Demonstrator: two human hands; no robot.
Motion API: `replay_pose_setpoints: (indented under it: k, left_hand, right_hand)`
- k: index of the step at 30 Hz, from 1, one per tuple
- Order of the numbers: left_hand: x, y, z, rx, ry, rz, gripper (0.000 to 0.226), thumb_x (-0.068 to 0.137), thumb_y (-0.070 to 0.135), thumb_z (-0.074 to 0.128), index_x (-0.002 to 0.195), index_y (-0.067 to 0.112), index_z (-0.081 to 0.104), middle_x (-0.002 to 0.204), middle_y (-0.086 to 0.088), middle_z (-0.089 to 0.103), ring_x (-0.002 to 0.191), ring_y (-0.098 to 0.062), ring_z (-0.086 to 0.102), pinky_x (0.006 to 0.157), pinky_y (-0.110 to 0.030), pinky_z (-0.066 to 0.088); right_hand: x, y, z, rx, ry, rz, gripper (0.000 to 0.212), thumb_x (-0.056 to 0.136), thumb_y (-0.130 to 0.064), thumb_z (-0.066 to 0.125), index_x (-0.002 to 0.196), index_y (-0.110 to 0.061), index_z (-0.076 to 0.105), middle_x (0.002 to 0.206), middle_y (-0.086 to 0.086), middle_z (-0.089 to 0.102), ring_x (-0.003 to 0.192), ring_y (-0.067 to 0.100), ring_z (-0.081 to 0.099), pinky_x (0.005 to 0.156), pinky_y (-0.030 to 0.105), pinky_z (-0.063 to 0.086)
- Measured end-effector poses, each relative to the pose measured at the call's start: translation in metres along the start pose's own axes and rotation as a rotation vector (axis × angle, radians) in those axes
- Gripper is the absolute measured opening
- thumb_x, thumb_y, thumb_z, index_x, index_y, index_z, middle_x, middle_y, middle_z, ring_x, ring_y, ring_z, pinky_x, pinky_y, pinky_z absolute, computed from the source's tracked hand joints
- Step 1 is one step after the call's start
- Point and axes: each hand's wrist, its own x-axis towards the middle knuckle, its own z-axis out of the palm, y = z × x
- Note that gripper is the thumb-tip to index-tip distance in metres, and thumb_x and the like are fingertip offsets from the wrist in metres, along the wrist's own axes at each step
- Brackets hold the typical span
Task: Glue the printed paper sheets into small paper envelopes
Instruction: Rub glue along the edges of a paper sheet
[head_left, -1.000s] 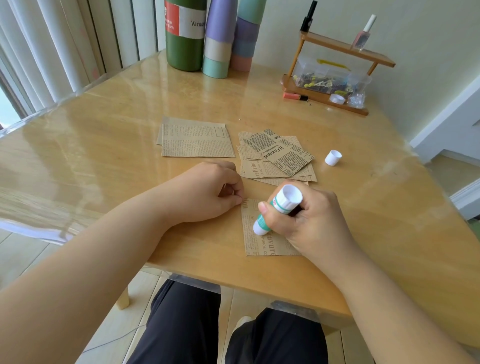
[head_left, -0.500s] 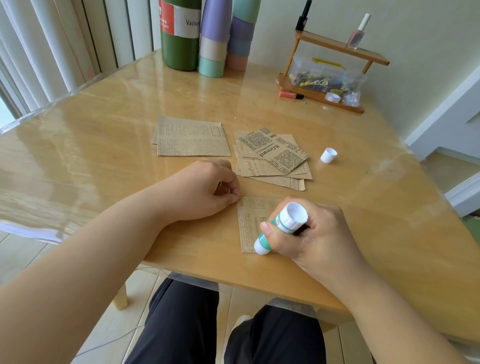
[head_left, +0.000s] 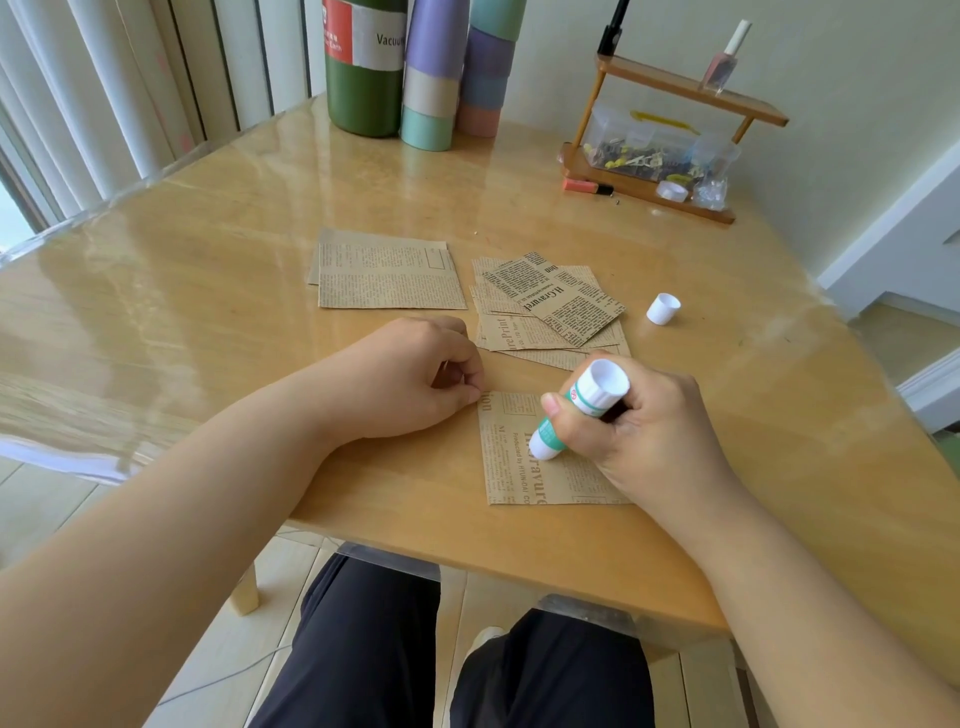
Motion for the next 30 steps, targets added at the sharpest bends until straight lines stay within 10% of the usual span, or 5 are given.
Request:
replay_pose_setpoints:
  k: [14, 30]
  left_hand:
    - [0.0, 0.002, 0.0, 0.016, 0.008, -0.018, 0.004, 0.081, 0.015, 0.067, 0.082, 0.019, 0.069, 0.079, 0.009, 0.055, 0.078, -0.004, 0.053, 0.065, -0.007, 0.036]
    - [-0.001, 0.003, -0.001, 0.001, -0.002, -0.024, 0.004, 0.082, 0.016, 0.067, 0.082, 0.02, 0.069, 0.079, 0.012, 0.054, 0.078, -0.002, 0.052, 0.068, -0.008, 0.037]
  right_hand:
    - [-0.028, -0.014, -0.012, 0.033, -0.05, 0.028, 0.04, 0.078, -0.032, 0.063, 0.058, 0.002, 0.055, 0.057, 0.0, 0.063, 0.051, 0.025, 0.055, 0.048, 0.036, 0.043]
    - [-0.003, 0.001, -0.012, -0.016, -0.01, 0.04, 0.025, 0.077, -0.013, 0.067, 0.059, -0.001, 0.054, 0.05, -0.031, 0.054, 0.045, 0.0, 0.04, 0.048, 0.004, 0.029]
